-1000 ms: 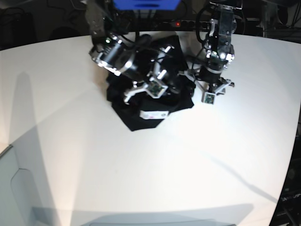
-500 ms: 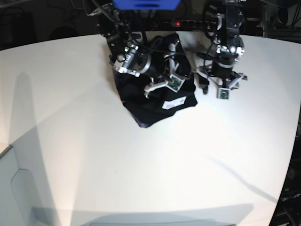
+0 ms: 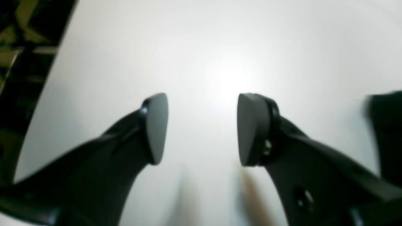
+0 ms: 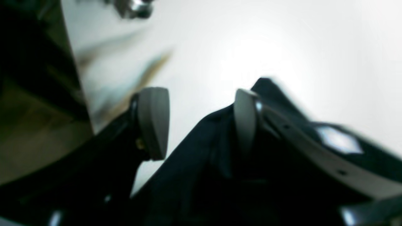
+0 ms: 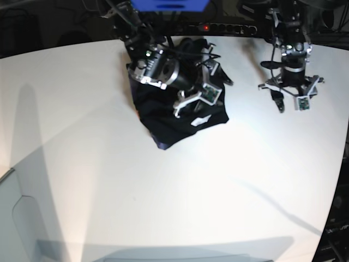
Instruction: Fold the T-shirt properly
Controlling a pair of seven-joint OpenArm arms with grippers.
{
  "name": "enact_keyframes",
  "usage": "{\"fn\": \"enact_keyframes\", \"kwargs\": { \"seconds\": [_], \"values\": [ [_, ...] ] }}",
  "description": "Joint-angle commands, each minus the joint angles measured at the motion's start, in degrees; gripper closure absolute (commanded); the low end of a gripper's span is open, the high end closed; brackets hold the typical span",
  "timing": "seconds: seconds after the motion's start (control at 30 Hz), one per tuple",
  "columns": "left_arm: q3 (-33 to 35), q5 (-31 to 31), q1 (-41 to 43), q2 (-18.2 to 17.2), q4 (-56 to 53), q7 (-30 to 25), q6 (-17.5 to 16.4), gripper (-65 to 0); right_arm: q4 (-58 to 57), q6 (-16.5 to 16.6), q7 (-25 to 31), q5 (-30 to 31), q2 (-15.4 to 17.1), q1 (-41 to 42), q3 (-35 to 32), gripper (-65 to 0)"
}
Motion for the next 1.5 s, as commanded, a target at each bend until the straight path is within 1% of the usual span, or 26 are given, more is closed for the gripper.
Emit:
{"fn": "enact_keyframes", "kwargs": {
  "seconds": [0.0,0.1,0.17,0.23,0.33,0.4,0.47,0.53,0.7,0.83,0.93,1.0,1.13,1.23,1.33,1.47],
  "values": [
    [-1.84,-1.35,-0.18,-0.51,1.1,-1.29,0.15,-36.4,2.68,-0.03,1.68,1.19,-0.62,0.29,0.69,-34.8],
    [-5.44,-6.1,0.08,-0.51,1.36,-1.29,0.15,-43.9,5.93,-0.03,1.68,1.1,-0.62,-0.59,4.47,-34.8],
    [-7.55,-9.18,0.17,-0.86,1.27,-1.29,0.15,-49.4,7.52,-0.03,1.42,1.1,-0.62,-0.68,8.86,-34.8],
    [-9.22,-11.2,0.35,-1.04,1.36,-1.29,0.15,-52.3,7.95,-0.03,1.24,1.1,-0.62,-0.94,11.94,-34.8],
    [-10.37,-12.43,0.35,-1.04,1.36,-1.29,0.15,-52.3,7.52,-0.03,1.24,1.1,-0.53,-1.56,13.43,-34.8],
    [-10.37,-12.34,0.35,-0.86,1.36,-1.29,0.15,-52.3,7.25,-0.03,1.24,1.1,-0.09,-2.44,13.17,-34.8],
    [-10.37,-12.34,0.35,-0.68,1.36,-1.29,0.15,-52.3,6.55,-0.03,1.24,1.01,0.0,-2.61,11.41,-34.8],
    [-10.37,-12.34,0.7,-0.6,1.36,-1.29,0.15,-52.3,4.09,-0.03,1.33,1.01,0.17,-2.0,9.74,-34.8],
    [-10.46,-12.34,2.46,-0.68,1.36,-1.29,0.15,-52.3,-4.18,-0.03,1.77,1.01,-0.35,1.26,8.86,-34.8],
    [-10.28,-12.34,4.13,-0.68,1.45,-1.29,0.15,-52.3,-9.72,-0.03,1.77,1.01,-1.14,5.39,3.32,-35.0],
    [-10.02,-12.43,4.74,-0.6,1.45,-1.29,0.15,-52.3,-13.32,-0.03,1.86,1.19,-2.8,8.46,-0.28,-35.1],
    [-10.02,-12.43,4.92,-0.51,1.45,-1.29,0.15,-52.3,-13.85,-0.03,2.03,1.19,-2.8,9.87,-0.63,-35.2],
    [-10.19,-12.43,6.06,-0.51,2.06,-1.29,0.15,-52.3,-11.74,-0.03,5.11,1.19,-2.8,11.01,-0.46,-35.2],
    [-10.19,-12.43,6.85,-0.51,2.33,-1.47,0.15,-52.3,-6.99,-0.03,4.67,1.19,-2.73,9.69,0.25,-35.2],
    [-10.02,-12.43,6.68,-0.51,2.24,-1.38,0.15,-52.3,-1.19,-0.03,4.85,1.01,0.17,6.88,1.57,-35.2],
    [-10.02,-13.75,6.5,-0.51,2.24,-1.38,0.15,-52.3,5.76,-0.03,5.29,1.01,4.57,2.05,6.22,-35.2]
  ]
}}
